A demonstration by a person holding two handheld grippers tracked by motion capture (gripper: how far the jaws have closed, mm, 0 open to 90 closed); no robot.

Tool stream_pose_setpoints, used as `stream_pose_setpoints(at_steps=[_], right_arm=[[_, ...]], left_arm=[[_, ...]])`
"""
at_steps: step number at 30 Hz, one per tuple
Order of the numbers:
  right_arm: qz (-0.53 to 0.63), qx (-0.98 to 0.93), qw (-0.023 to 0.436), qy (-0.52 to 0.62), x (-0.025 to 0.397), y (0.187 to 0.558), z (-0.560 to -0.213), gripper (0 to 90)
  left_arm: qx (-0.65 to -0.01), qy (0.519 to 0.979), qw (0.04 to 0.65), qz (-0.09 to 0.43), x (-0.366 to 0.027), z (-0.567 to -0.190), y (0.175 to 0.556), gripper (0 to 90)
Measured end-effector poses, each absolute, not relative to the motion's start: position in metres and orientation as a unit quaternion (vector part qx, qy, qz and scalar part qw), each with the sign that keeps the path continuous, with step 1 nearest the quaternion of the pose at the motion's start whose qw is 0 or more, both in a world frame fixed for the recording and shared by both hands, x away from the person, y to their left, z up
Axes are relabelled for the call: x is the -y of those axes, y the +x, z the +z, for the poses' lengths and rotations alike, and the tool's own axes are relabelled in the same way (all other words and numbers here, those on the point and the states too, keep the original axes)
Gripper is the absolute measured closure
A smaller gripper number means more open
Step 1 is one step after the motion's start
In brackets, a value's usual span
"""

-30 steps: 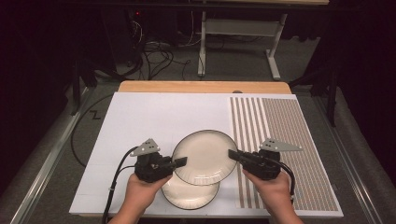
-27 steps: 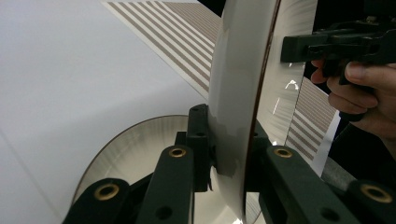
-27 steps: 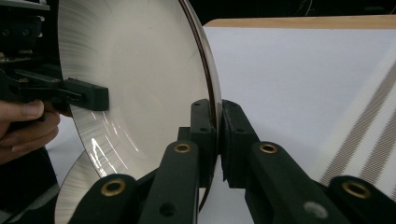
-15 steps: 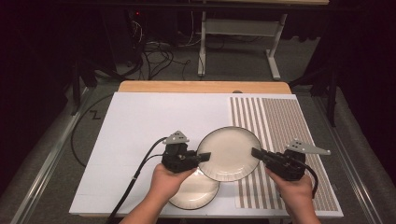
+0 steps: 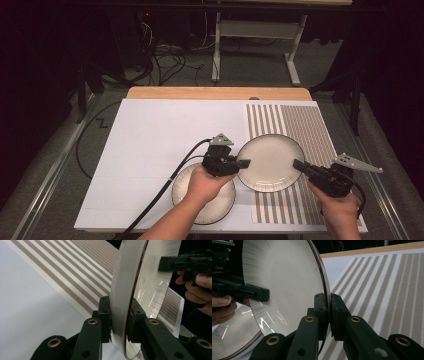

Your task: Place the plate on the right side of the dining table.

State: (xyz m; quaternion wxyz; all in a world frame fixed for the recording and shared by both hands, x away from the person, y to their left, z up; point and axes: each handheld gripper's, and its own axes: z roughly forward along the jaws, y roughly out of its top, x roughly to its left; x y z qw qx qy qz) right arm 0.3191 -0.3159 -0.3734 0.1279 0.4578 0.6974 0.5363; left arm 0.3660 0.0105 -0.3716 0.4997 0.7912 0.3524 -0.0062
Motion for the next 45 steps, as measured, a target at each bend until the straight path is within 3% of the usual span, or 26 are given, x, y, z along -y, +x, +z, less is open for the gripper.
stream_pose_setpoints(at_steps=[21, 45], right_arm=[[0.516, -0.661, 0.174, 0.517, 0.373, 0.33, -0.388, 87.0], [0.496, -0.662, 0.183, 0.531, 0.38, 0.346, -0.403, 87.0]], left_arm=[[-0.358, 0.808, 0.466, -0.036, 0.064, -0.388, 0.414, 72.3], [-0.378, 0.82, 0.43, -0.021, 0.081, -0.396, 0.435, 70.1]])
